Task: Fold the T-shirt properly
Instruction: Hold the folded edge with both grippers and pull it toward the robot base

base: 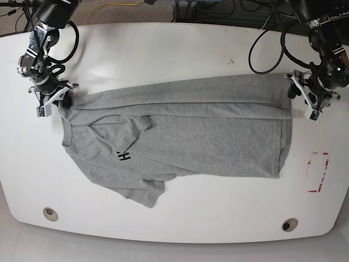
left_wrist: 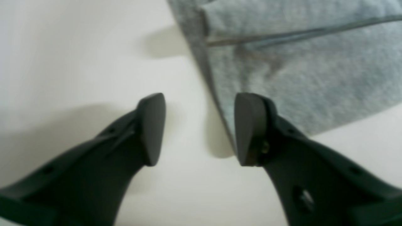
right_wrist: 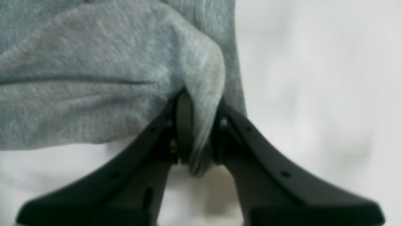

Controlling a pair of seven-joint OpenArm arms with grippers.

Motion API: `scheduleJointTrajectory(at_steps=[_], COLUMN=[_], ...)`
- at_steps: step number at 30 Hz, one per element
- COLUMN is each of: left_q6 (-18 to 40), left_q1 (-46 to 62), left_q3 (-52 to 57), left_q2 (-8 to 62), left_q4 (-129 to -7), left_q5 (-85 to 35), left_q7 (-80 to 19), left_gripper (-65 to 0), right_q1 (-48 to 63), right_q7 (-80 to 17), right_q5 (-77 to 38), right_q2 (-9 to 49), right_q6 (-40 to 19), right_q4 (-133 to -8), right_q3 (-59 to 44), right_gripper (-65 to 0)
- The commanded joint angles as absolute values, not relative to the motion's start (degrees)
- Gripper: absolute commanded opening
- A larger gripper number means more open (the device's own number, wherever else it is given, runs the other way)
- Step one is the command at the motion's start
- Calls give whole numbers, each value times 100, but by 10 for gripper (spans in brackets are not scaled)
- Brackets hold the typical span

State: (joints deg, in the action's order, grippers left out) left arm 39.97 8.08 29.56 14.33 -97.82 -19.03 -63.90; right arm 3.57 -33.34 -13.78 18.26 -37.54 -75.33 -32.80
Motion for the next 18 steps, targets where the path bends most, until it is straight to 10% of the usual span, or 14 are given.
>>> scheduleJointTrajectory(at_steps=[1,18], left_q6=[4000,4000], left_q1=[804,963], left_q3=[2905,2413], left_q2=[1464,1437], left_q4=[-9851,-9393], left_q5=[-1930,-1895], left_q7=[-6413,-6387], left_gripper=[-294,-296], right_q1=[303,303], right_q7=[-3275,-3257], right_q5=[-1429,-1429], right_q2=[1930,1938], right_q6=[-3837,-3837], right_q4=[-7644,-7644], right_q3=[-3301,-3301], right_gripper=[-561,-561])
